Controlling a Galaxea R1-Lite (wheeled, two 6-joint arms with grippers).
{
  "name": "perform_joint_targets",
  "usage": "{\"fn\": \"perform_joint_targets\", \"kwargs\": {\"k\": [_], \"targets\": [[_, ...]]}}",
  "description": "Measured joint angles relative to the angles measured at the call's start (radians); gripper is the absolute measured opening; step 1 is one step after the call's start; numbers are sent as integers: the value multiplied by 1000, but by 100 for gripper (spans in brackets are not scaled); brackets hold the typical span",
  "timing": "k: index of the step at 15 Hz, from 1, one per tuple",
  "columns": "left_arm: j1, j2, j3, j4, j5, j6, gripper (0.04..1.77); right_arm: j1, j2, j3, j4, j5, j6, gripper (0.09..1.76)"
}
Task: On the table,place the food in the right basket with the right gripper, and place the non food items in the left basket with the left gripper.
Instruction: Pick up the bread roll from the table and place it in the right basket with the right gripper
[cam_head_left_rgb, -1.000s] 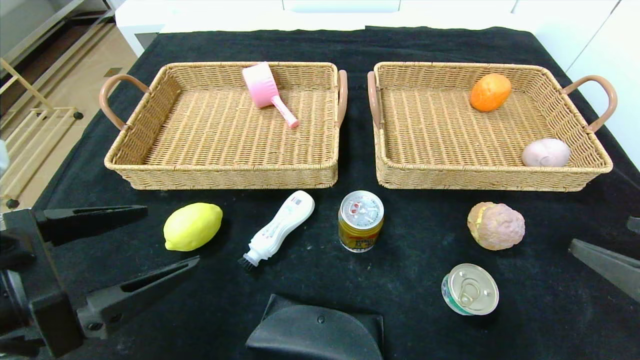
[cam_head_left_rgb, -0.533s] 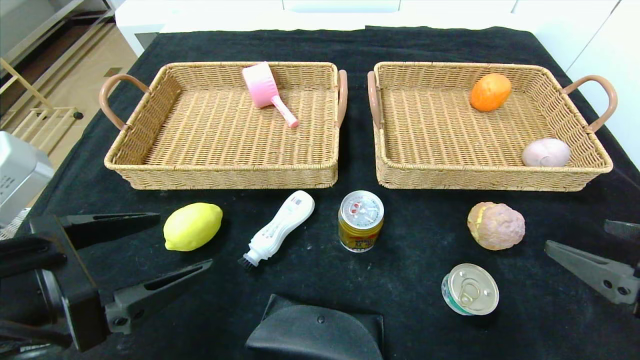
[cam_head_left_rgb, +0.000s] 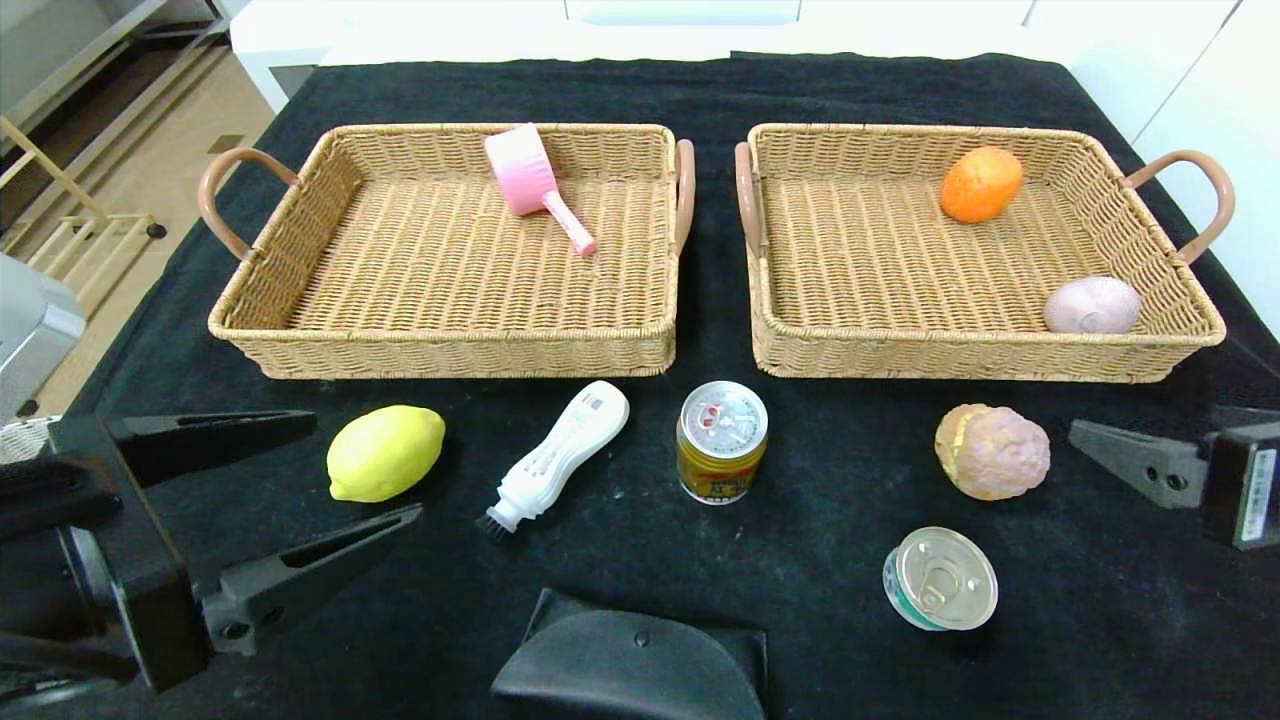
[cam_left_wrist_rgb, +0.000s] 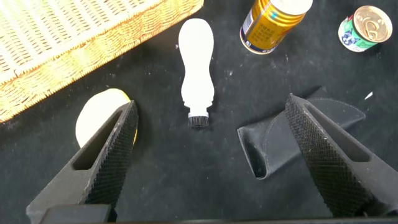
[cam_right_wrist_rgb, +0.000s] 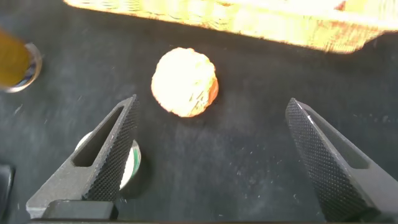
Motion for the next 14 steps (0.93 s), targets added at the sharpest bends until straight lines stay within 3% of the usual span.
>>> {"fn": "perform_joint_targets", "kwargs": {"k": [8, 14], "targets": [[0, -6, 1, 0, 0, 2, 172, 6, 277, -357, 349, -57, 388, 171], [0, -6, 5, -1, 1, 4, 172, -3, 406, -394, 356, -50, 445, 171]]}}
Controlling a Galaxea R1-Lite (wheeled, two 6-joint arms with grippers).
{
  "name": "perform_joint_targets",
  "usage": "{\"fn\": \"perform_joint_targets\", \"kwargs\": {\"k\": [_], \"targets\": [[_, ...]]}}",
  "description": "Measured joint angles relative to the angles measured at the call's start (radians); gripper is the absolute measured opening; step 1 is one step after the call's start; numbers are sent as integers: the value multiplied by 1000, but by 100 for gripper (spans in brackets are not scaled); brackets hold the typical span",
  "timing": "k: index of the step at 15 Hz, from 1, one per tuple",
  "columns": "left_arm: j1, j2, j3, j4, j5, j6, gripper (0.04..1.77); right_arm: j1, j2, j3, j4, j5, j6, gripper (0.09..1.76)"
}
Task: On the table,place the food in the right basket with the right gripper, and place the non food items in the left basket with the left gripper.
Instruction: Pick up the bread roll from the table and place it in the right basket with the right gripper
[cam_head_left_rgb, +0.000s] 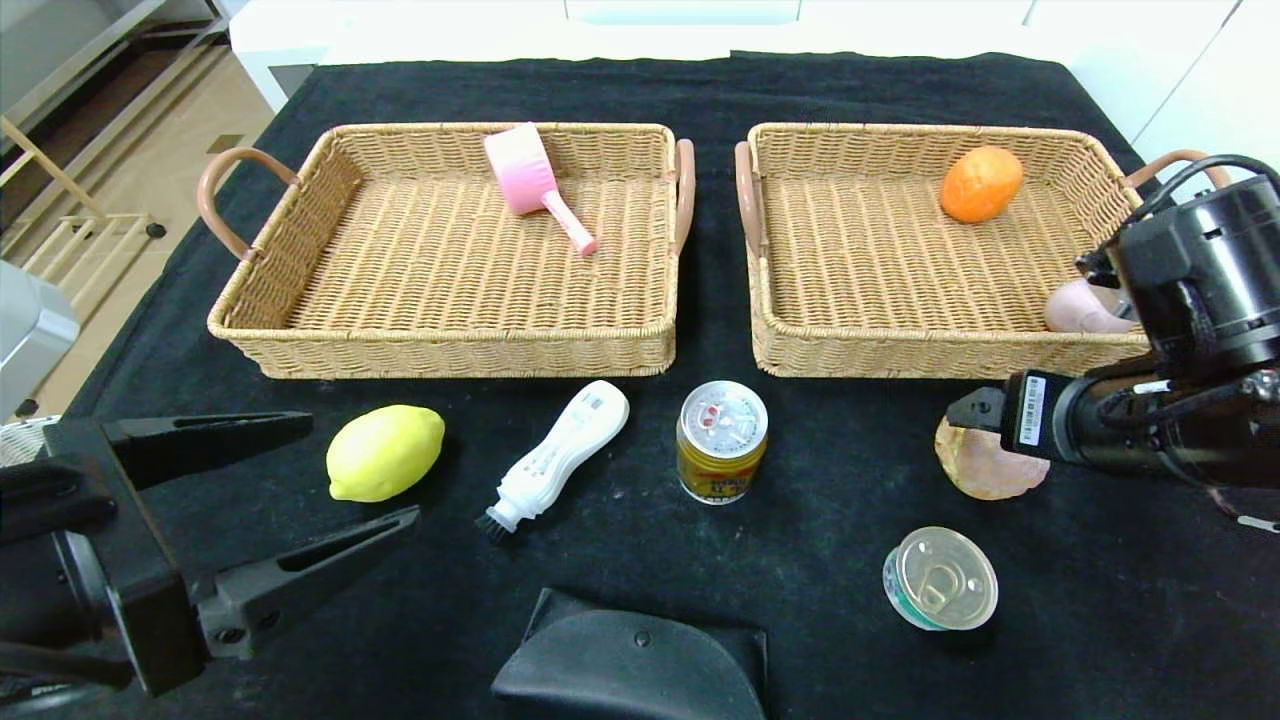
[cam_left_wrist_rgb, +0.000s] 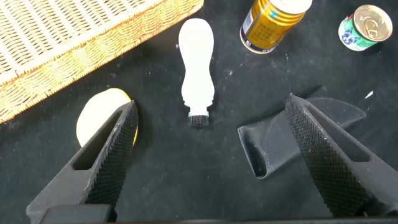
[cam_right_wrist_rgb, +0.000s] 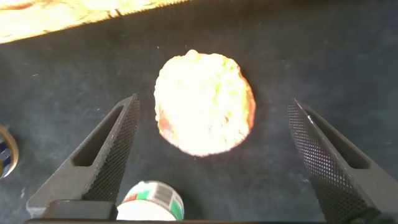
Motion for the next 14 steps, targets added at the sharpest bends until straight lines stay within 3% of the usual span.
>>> {"fn": "perform_joint_targets", "kwargs": {"k": [14], "targets": [[0, -9, 1, 0, 17, 3, 172, -18, 91, -5, -36, 0, 11, 171]]}}
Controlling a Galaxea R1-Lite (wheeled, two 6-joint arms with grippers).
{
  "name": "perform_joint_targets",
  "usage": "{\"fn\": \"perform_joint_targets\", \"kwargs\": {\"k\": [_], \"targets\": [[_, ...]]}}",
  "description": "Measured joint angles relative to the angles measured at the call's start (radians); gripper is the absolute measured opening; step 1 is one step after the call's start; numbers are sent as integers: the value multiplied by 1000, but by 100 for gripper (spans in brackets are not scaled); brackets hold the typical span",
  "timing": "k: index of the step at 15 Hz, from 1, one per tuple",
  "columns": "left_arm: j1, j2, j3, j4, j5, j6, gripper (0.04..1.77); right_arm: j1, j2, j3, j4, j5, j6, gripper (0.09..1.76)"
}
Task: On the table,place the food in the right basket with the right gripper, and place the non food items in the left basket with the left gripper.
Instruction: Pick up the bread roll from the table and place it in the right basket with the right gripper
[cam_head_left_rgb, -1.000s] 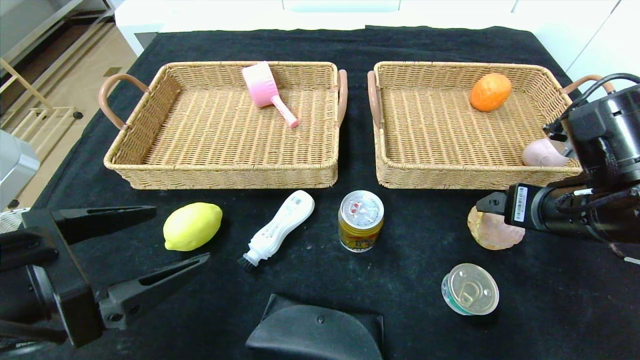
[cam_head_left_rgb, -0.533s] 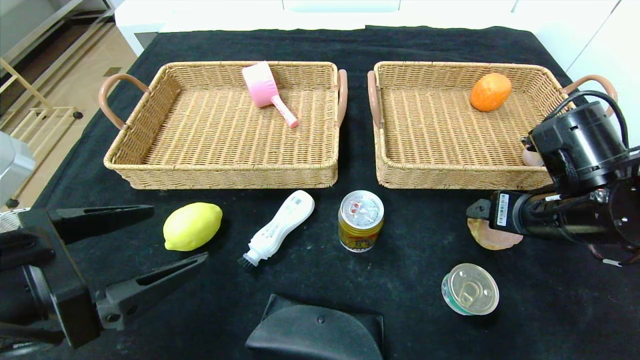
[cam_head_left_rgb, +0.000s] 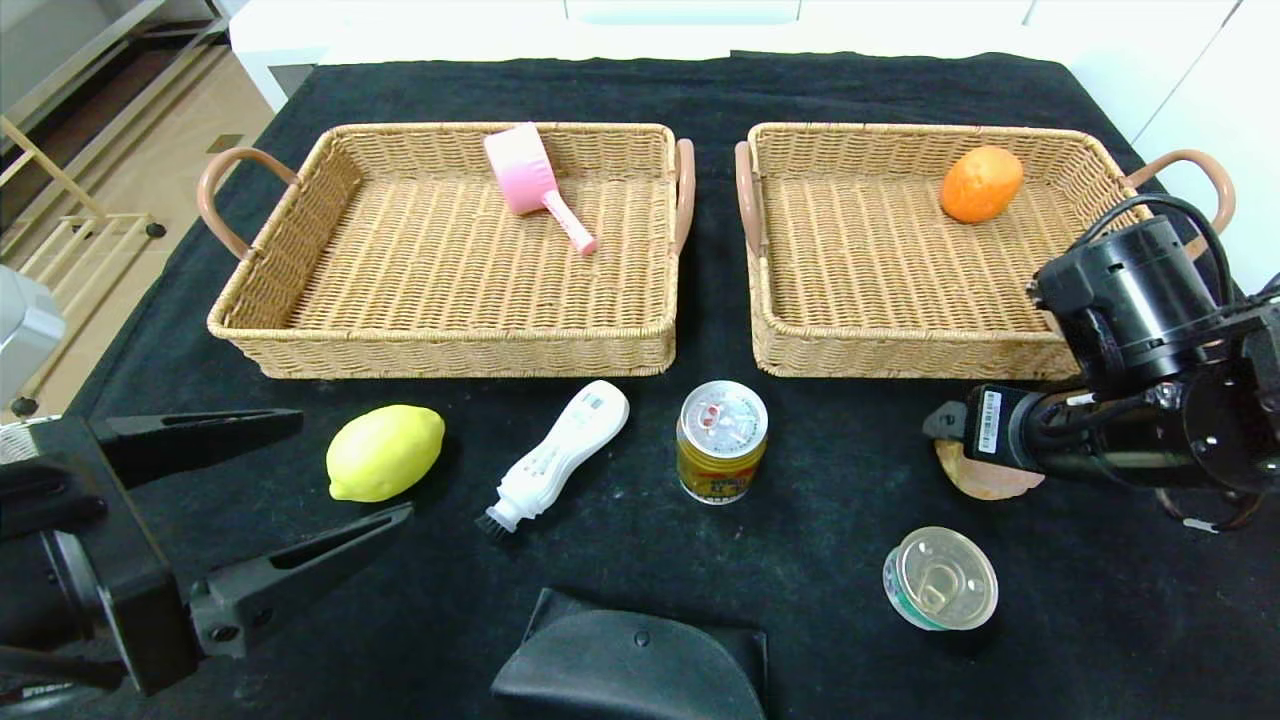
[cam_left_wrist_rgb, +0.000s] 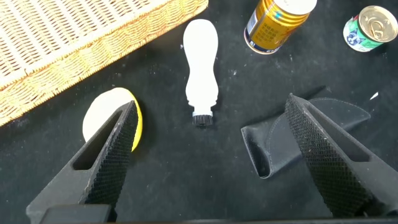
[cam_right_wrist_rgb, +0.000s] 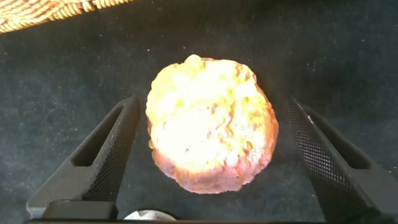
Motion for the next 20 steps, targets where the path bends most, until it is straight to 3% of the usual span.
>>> {"fn": "perform_joint_targets", "kwargs": {"k": [3, 4, 7, 10, 20], "targets": [[0, -3, 0, 0, 0, 0, 172, 0, 7, 1, -1, -1, 1, 171], [0, -3, 0, 0, -1, 0, 172, 0, 9, 2, -1, -2, 1, 164], [0, -4, -2, 0, 0, 0, 172, -1, 11, 3, -11, 0, 4, 117], [0, -4, -3, 0, 0, 0, 172, -1, 12, 6, -12, 0, 4, 96], [0, -3, -1, 2, -1, 0, 172, 2, 21, 9, -11, 0, 3, 87]]}}
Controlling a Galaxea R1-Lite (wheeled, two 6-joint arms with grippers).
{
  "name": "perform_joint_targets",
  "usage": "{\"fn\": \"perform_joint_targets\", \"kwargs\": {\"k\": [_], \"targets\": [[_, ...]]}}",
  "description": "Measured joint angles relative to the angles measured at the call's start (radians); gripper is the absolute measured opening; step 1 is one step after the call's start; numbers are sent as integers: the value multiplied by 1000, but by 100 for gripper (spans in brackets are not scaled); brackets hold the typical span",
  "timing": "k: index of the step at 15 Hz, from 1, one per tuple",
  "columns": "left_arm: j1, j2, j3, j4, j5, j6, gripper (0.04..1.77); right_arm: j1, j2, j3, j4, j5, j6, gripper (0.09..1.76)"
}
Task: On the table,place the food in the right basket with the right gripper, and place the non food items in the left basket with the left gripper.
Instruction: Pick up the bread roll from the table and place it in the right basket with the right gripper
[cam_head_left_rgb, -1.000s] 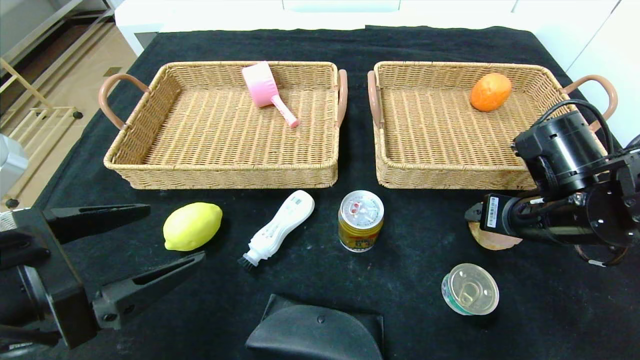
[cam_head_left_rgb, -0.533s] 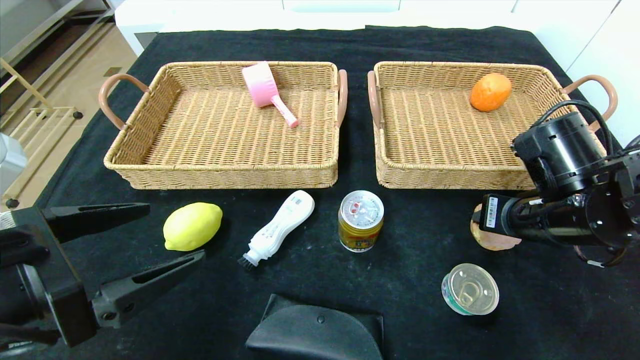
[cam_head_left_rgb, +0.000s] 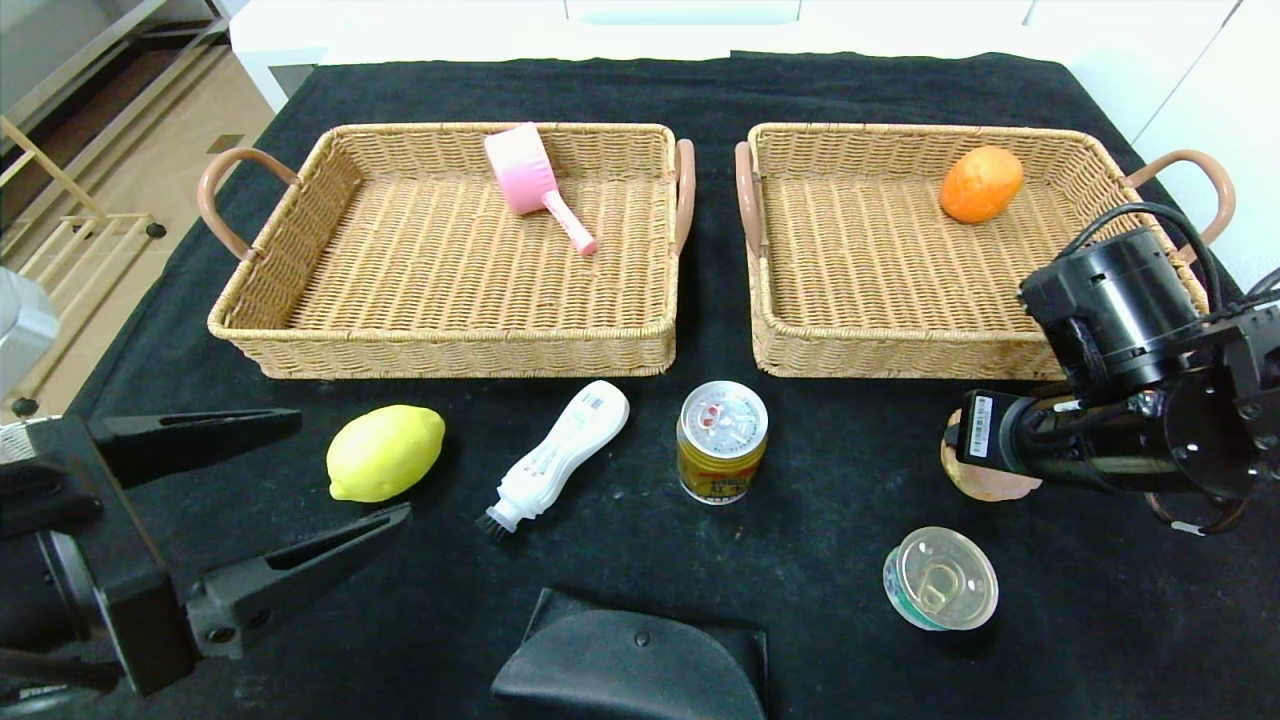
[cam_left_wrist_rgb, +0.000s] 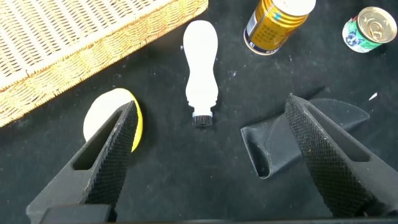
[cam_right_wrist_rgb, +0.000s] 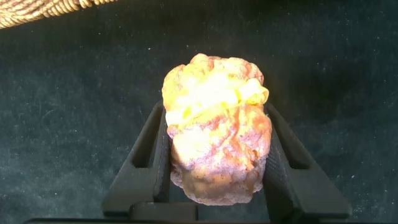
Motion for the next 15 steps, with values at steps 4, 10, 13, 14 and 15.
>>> {"fn": "perform_joint_targets", "kwargs": {"k": [4, 10, 13, 14, 15], "targets": [[0, 0, 1, 0, 0, 1, 172, 1, -1, 0, 2, 1, 0, 87], [0, 0, 3, 0, 0, 2, 172, 18, -59, -5, 35, 2, -5, 87], [0, 0, 3, 0, 0, 1, 172, 35, -113, -9, 94, -1, -9, 87], [0, 0, 3, 0, 0, 1, 172, 45, -130, -14, 112, -1, -12, 87], [0, 0, 3, 0, 0, 2, 172, 54, -145, -22, 133, -2, -18, 87]]}}
